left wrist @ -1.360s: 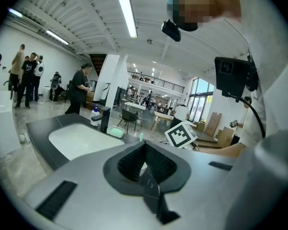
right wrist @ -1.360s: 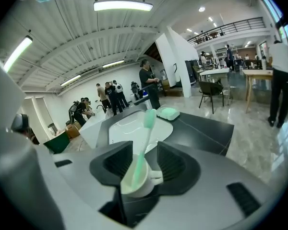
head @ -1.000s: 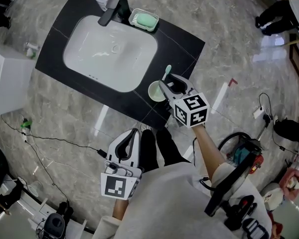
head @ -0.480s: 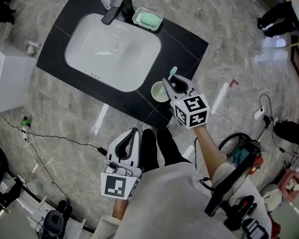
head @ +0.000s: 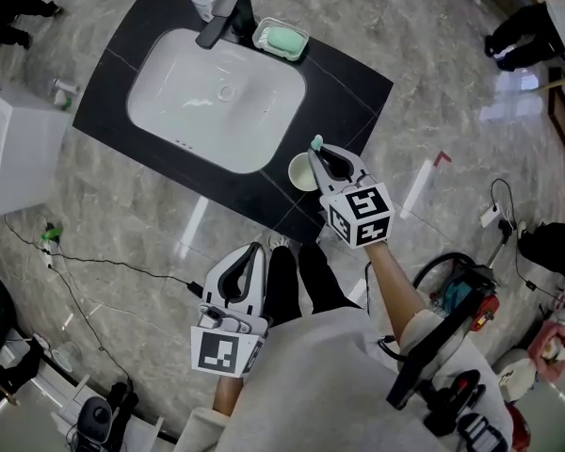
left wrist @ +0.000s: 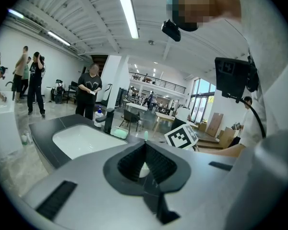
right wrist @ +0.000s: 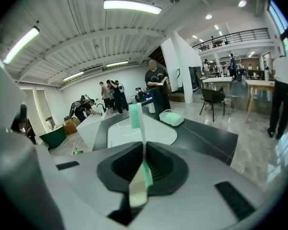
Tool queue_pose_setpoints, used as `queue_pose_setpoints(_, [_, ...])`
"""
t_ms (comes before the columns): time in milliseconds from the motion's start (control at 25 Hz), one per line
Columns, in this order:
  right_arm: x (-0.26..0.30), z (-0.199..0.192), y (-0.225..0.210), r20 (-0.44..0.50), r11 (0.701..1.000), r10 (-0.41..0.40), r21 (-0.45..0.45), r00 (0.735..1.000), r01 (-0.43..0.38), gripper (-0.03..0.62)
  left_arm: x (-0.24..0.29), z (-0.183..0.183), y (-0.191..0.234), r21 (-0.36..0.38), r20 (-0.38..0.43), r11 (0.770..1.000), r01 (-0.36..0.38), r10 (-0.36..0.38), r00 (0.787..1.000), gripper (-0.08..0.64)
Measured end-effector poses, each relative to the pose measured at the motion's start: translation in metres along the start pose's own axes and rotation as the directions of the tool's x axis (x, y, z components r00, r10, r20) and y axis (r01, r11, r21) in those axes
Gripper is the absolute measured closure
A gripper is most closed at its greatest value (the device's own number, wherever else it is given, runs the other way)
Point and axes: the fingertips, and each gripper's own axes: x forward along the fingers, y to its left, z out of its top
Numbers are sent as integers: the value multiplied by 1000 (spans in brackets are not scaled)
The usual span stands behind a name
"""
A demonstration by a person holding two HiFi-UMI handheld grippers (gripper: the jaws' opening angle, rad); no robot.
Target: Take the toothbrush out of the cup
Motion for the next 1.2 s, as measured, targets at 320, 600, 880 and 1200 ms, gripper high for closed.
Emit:
queue_pose_setpoints(320, [-6,8,7,22,999,-7,-32,1000,7,565,-8,5,-1,8,21,1000,-3,3,1000,555])
queue_pose_setpoints(600, [-15,21,11,60,1000,-8,-24,998,10,565,-15,11,-3,35,44,999,0,-2,999,555])
queue_pose_setpoints(880, [-37,40,20,121,1000,-6,-16,993,8,565,-23,16,-13,57,71,998,11,-15,997,555])
queue_pose_setpoints(1200, [-57,74,26,195,999,-5,-51,981,16,565,-23,36,-26,80,134,997,25,-36,990,555])
